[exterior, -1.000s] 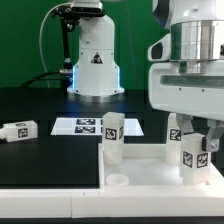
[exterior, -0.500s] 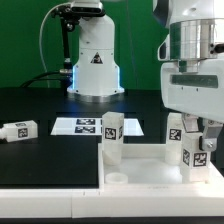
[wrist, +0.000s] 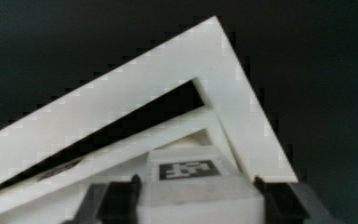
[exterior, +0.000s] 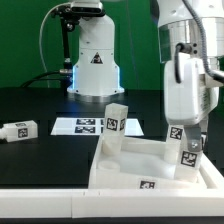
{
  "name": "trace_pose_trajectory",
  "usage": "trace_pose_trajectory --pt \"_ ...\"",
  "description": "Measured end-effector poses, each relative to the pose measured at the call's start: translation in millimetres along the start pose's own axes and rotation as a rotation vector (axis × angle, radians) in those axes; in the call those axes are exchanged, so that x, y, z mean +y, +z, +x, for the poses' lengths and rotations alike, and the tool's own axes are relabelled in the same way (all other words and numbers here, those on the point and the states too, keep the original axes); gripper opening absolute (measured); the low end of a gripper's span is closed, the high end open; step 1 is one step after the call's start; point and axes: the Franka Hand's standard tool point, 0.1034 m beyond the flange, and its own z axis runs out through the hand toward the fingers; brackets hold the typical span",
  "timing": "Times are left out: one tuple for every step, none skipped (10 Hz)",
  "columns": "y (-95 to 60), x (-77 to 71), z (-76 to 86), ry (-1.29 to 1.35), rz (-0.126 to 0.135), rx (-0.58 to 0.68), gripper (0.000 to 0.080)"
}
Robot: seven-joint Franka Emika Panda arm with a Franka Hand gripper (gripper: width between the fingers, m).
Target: Assemble square table
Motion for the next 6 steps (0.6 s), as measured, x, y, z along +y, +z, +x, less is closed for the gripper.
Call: trace_pose_trajectory --pt "0.3 -0.8 1.9 0.003 0.001 0.003 0.0290" --pt "0.5 -0.6 1.8 -0.002 0.000 0.003 0.0357" --pt "0.9 -0.2 1.8 -0.004 0.000 0.004 0.0357" --pt "1.0 -0.1 1.8 -0.006 0.000 0.004 0.0559" --pt "-1.0 -1.4 1.4 -0.036 0.000 0.001 0.0559" --pt "-13.7 -6.4 -1.2 -0.095 0.002 -0.013 0.0631"
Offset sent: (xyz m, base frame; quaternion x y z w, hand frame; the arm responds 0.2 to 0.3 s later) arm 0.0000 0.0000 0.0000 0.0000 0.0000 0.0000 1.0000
